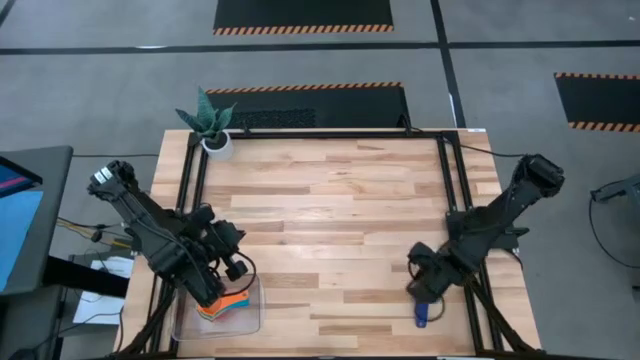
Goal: Nest measuring cups in basket
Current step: Stack the dark blue measuring cup on top of the orange measuring cup in the transparent bin
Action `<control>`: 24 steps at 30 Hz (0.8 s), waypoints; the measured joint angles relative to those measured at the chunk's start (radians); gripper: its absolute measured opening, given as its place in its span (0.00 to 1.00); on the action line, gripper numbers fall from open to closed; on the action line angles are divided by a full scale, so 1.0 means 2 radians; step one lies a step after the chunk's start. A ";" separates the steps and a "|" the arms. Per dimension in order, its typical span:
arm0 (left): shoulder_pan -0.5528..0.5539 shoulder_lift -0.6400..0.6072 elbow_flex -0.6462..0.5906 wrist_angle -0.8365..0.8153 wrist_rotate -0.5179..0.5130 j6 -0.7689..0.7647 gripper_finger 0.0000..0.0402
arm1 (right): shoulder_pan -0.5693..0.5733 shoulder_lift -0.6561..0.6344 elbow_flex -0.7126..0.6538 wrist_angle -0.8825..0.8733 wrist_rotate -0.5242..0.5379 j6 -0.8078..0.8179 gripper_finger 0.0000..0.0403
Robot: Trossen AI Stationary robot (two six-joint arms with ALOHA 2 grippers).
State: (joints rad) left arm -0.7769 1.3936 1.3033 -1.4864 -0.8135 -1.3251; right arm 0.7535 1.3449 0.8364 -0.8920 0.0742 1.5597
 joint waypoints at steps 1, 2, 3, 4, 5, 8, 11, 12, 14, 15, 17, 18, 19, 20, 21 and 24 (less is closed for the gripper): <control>0.000 0.000 0.000 0.003 -0.001 0.003 0.03 | 0.014 0.000 0.000 0.001 0.000 0.027 0.29; 0.000 0.000 0.000 0.007 -0.002 0.007 0.03 | 0.027 0.000 0.000 0.001 0.001 0.050 0.32; 0.000 0.000 0.000 0.009 -0.004 0.012 0.03 | 0.039 0.000 0.000 0.001 0.003 0.073 0.34; 0.000 0.000 0.000 0.008 -0.005 0.015 0.03 | 0.051 0.000 0.000 0.000 0.005 0.095 0.37; 0.000 0.000 0.000 0.008 -0.005 0.016 0.03 | 0.061 0.000 0.000 0.000 0.010 0.115 0.39; 0.000 0.000 0.000 0.009 -0.006 0.017 0.03 | 0.086 0.006 0.000 0.002 0.026 0.153 0.46; 0.000 0.000 0.000 0.011 -0.005 0.016 0.03 | 0.097 0.029 0.000 0.011 0.025 0.162 0.51; 0.000 0.000 0.000 0.011 -0.006 0.016 0.03 | 0.098 0.039 0.000 0.015 0.024 0.162 0.52; 0.000 0.000 0.000 0.015 -0.006 0.016 0.03 | 0.096 0.065 0.000 0.021 0.018 0.162 0.54; 0.000 0.000 0.000 0.020 -0.006 0.018 0.03 | 0.094 0.076 0.000 0.024 0.016 0.163 0.54; 0.000 0.000 0.000 0.024 -0.005 0.021 0.03 | 0.092 0.096 0.000 0.030 0.014 0.164 0.54; 0.000 0.000 0.000 0.025 -0.005 0.021 0.03 | 0.089 0.106 0.000 0.035 0.012 0.165 0.54; 0.000 0.000 0.000 0.025 -0.003 0.021 0.03 | 0.086 0.113 0.000 0.042 0.011 0.171 0.54; 0.000 0.000 0.000 0.025 -0.001 0.021 0.03 | 0.083 0.119 0.000 0.050 0.010 0.176 0.53; 0.000 0.000 0.000 0.025 -0.001 0.021 0.03 | 0.080 0.125 0.000 0.061 0.009 0.179 0.52; 0.000 0.000 0.000 0.027 -0.001 0.021 0.03 | 0.068 0.142 0.000 0.097 0.009 0.180 0.49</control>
State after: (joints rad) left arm -0.7769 1.3930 1.3033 -1.4321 -0.8158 -1.2827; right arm 0.8902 1.6297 0.8372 -0.6984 0.0922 1.9190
